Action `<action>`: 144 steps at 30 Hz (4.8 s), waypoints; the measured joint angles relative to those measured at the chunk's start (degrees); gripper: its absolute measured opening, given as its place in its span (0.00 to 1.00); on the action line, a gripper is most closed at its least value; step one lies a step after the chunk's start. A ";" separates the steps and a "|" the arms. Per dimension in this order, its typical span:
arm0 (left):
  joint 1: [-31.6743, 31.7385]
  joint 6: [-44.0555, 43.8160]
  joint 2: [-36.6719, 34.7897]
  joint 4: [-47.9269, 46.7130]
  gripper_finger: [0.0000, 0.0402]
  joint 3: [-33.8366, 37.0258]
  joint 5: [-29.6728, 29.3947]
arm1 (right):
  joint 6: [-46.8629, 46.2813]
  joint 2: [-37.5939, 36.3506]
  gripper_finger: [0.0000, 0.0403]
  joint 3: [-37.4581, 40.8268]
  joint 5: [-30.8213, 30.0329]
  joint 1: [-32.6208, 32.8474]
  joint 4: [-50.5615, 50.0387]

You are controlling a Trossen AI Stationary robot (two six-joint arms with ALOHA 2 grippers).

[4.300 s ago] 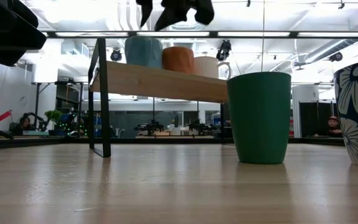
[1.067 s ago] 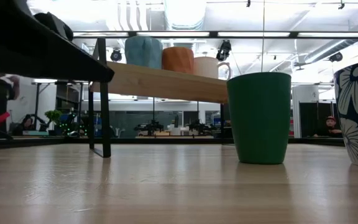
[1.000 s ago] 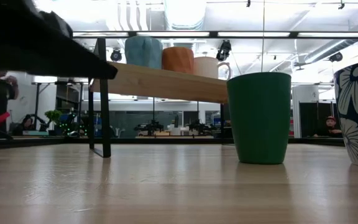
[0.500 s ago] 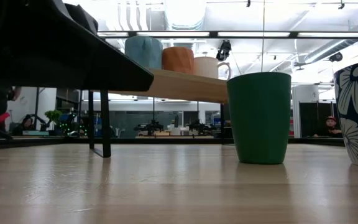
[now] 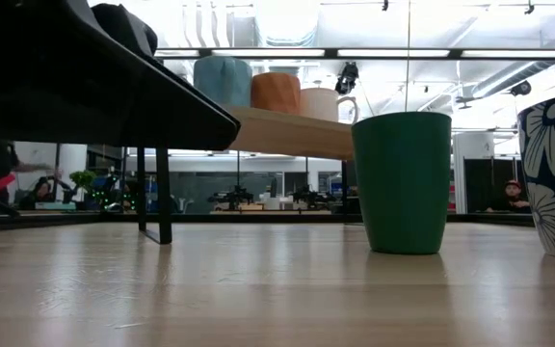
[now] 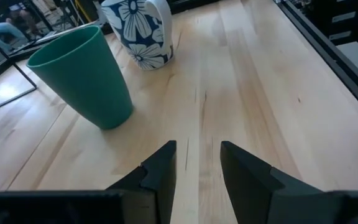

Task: Stack small to large cups/mugs on shelf
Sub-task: Put the blue patterned mug on the shelf

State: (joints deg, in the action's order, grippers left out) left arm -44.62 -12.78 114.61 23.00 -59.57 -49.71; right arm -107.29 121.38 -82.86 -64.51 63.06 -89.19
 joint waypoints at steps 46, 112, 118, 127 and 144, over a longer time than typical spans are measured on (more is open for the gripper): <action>0.00 -0.37 -0.11 0.04 0.28 0.35 5.79 | -7.85 -30.68 0.02 27.42 43.94 -3.73 1.10; 0.00 -0.29 -0.11 1.70 0.28 -0.02 4.71 | 29.66 -14.61 0.02 21.22 32.77 -22.73 41.92; 0.17 -1.84 -0.11 -1.07 0.28 0.21 -0.44 | 34.37 -10.53 0.02 15.05 31.97 -23.27 41.93; 0.26 -1.90 -0.11 -1.05 0.28 0.35 -0.50 | 43.35 -3.52 0.02 4.14 31.10 -23.38 42.00; 0.31 -7.94 -0.11 -7.26 0.28 0.45 -9.34 | 51.56 -0.28 0.02 -4.28 26.32 -23.33 42.18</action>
State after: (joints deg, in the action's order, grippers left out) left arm -44.31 -20.72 114.50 15.74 -59.12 -59.05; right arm -55.73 121.10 -87.13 -38.19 39.73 -47.00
